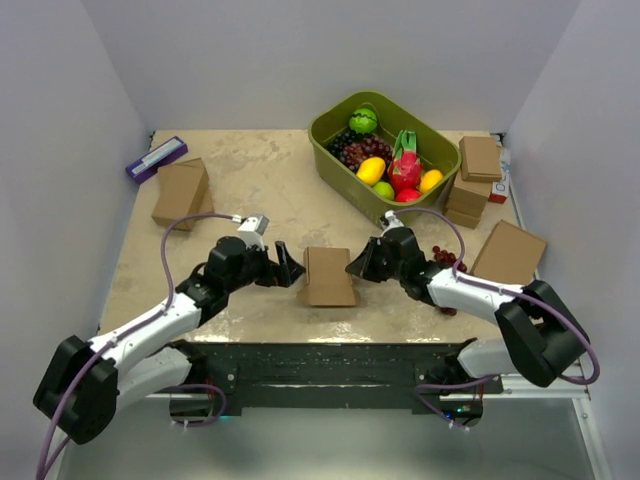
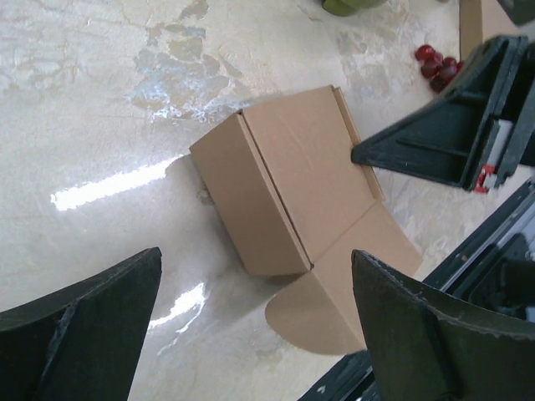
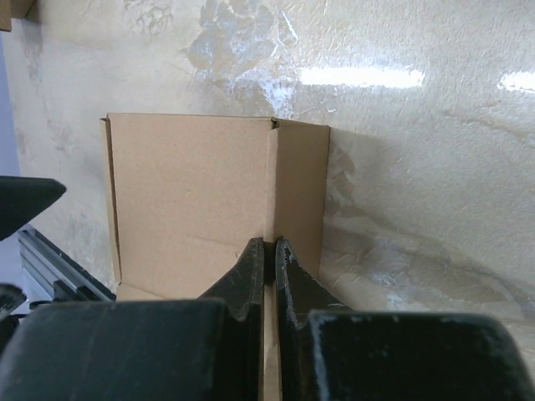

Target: Fold the paper box

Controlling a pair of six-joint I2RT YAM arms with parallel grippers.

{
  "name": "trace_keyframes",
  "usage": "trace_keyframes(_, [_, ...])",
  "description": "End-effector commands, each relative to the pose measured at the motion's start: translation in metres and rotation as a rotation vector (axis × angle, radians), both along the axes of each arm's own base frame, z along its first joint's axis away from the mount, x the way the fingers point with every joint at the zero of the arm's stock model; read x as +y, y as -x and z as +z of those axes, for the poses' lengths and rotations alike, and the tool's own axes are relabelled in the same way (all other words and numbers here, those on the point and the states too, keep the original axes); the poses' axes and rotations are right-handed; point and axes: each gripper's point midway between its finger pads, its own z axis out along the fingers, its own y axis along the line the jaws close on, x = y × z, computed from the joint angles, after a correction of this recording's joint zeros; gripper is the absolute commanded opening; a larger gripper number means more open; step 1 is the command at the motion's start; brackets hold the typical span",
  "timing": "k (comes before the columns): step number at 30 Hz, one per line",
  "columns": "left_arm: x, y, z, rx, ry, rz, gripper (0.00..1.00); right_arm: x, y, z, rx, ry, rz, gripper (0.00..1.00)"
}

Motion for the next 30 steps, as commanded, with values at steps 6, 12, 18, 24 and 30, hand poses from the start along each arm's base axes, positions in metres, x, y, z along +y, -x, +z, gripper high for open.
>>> trace_keyframes(6, [-0.025,-0.025,0.010,0.074,0.273,0.064,1.00,-0.003,0.016,0.002,0.002,-0.014,0.043,0.00])
trace_keyframes(12, [-0.035,-0.014,-0.001,0.140,0.332,0.013,1.00,0.000,0.016,0.019,-0.021,-0.049,0.054,0.00])
trace_keyframes(18, [-0.039,-0.003,-0.011,0.178,0.359,-0.024,1.00,0.005,0.015,0.028,-0.031,-0.072,0.071,0.00])
trace_keyframes(24, [-0.050,0.004,-0.007,0.199,0.420,-0.084,0.95,0.008,0.011,0.030,-0.046,-0.063,0.091,0.00])
trace_keyframes(30, [-0.059,0.010,-0.012,0.245,0.448,-0.136,0.85,0.011,0.011,0.035,-0.061,-0.078,0.107,0.00])
